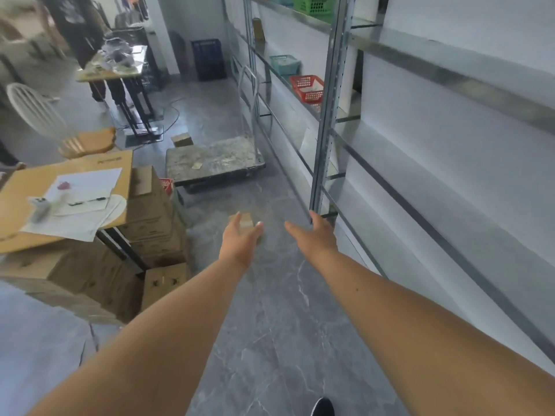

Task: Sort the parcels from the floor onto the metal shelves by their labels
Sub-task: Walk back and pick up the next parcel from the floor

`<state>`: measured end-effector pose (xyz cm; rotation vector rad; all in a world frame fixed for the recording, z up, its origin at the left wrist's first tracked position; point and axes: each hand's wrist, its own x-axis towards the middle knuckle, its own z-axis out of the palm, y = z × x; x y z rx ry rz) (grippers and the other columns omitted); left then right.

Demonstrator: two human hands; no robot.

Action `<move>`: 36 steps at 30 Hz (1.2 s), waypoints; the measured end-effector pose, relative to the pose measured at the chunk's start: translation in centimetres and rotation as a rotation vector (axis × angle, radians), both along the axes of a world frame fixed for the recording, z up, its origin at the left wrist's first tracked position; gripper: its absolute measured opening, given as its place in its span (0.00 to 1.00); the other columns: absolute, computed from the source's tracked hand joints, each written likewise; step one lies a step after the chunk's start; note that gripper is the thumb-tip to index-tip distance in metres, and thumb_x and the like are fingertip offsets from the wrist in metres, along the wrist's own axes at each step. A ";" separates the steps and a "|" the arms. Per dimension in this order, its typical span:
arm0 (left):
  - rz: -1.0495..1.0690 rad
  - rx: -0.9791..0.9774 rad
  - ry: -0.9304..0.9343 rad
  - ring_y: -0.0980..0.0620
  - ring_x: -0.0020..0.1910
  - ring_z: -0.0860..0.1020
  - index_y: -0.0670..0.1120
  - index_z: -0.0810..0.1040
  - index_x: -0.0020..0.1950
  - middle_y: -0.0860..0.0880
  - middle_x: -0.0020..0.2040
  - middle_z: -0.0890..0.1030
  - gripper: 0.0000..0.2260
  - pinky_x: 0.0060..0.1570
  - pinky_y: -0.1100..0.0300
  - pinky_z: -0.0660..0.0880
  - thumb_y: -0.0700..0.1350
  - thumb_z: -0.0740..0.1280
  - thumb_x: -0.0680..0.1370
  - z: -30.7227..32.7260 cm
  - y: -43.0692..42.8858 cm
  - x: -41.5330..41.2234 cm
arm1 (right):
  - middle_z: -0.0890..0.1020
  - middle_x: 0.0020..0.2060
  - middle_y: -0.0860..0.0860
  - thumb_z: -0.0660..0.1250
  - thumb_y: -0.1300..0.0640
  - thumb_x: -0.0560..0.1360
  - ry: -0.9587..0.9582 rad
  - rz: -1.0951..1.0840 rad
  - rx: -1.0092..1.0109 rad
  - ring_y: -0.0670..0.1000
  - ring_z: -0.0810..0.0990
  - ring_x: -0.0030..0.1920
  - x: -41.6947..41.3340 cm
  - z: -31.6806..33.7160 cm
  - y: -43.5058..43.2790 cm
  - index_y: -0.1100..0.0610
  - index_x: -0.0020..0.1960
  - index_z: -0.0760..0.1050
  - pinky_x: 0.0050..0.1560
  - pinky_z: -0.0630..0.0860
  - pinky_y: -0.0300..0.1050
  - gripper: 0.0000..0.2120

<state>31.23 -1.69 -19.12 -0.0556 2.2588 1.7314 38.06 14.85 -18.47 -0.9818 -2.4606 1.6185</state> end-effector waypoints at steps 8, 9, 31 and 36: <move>0.145 0.024 -0.056 0.43 0.82 0.66 0.52 0.59 0.87 0.47 0.86 0.63 0.37 0.76 0.46 0.66 0.57 0.72 0.82 0.4 3.5 -4.6 | 0.57 0.88 0.51 0.70 0.34 0.79 0.043 0.044 -0.180 0.58 0.60 0.86 -7.6 0.5 4.1 0.45 0.87 0.59 0.80 0.65 0.58 0.42; 0.158 0.040 -0.067 0.43 0.82 0.66 0.52 0.58 0.87 0.47 0.86 0.63 0.37 0.76 0.46 0.66 0.57 0.72 0.82 0.3 3.9 -4.9 | 0.57 0.88 0.51 0.70 0.35 0.80 0.046 0.043 -0.200 0.58 0.60 0.86 -8.3 0.4 4.5 0.46 0.87 0.59 0.78 0.66 0.56 0.42; 0.204 0.117 -0.321 0.40 0.84 0.62 0.55 0.54 0.87 0.47 0.87 0.60 0.36 0.80 0.39 0.60 0.65 0.63 0.83 -4.6 2.4 -23.2 | 0.63 0.86 0.53 0.64 0.35 0.84 -0.059 0.027 -0.339 0.60 0.64 0.85 -27.4 -3.9 4.2 0.51 0.87 0.60 0.81 0.63 0.62 0.38; 0.208 0.118 -0.330 0.41 0.83 0.64 0.55 0.55 0.87 0.47 0.86 0.62 0.36 0.80 0.39 0.61 0.65 0.63 0.83 -4.8 0.3 -29.5 | 0.63 0.86 0.52 0.64 0.35 0.84 -0.093 -0.001 -0.328 0.60 0.64 0.84 -33.2 -4.1 3.0 0.51 0.87 0.60 0.81 0.63 0.62 0.38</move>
